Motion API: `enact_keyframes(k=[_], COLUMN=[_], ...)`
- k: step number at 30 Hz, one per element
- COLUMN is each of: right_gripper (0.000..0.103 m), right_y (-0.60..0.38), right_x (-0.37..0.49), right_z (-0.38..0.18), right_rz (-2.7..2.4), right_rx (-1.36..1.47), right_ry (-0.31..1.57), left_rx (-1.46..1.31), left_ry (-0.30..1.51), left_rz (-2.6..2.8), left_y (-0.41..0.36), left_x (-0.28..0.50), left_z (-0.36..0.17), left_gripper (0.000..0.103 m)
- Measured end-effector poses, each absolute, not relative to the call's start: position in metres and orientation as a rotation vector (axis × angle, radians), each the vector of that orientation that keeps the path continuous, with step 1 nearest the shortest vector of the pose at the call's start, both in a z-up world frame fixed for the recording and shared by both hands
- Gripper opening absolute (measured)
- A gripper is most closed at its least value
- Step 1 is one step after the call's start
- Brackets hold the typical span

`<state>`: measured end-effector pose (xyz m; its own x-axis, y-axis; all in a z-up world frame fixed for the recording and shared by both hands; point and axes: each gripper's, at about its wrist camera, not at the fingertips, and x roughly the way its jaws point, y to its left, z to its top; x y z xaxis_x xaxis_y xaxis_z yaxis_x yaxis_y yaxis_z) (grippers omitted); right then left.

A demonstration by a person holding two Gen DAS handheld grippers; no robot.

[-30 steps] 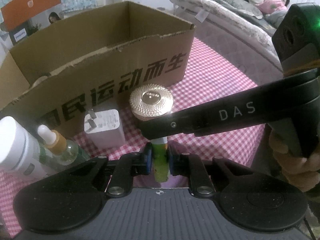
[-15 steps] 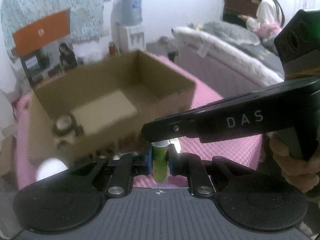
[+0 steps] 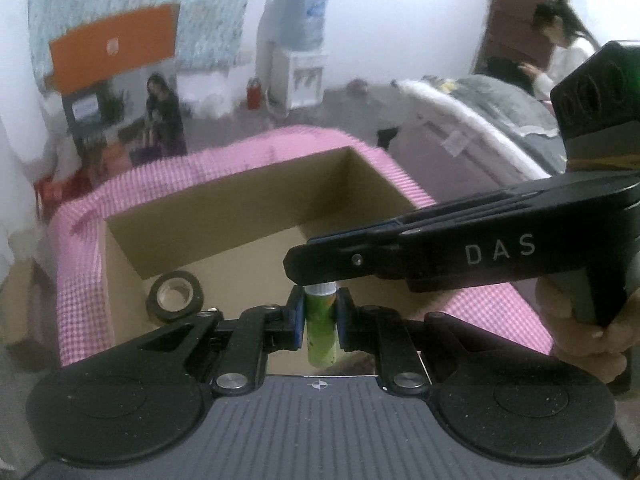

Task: Organize rigid objects
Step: 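Carry the green lip balm with the right gripper into the box and release, then withdraw the right gripper from the box and return to the pink bowl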

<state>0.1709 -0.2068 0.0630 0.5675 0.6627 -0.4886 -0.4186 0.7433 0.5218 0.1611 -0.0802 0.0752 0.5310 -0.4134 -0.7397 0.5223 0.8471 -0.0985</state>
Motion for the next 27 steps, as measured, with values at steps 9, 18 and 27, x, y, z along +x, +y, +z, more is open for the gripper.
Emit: enact_keyframes(k=[9, 18, 27], right_gripper=[0.016, 0.016, 0.027], right_y=[-0.197, -0.175, -0.161], right_x=[0.274, 0.349, 0.377], right_z=[0.02, -0.027, -0.053], right_rz=[0.666, 0.64, 0.591], right_rx=[0.428, 0.412, 0.384], right_ry=[0.959, 1.142, 1.223], left_rx=[0.105, 0.126, 0.122], left_ry=[1.063, 1.208, 1.229], left_rz=[-0.48, -0.375, -0.337], left_y=[-0.079, -0.085, -0.078], left_x=[0.246, 0.304, 0.311], left_z=[0.032, -0.013, -0.022], left_gripper=[0.015, 0.015, 0.02])
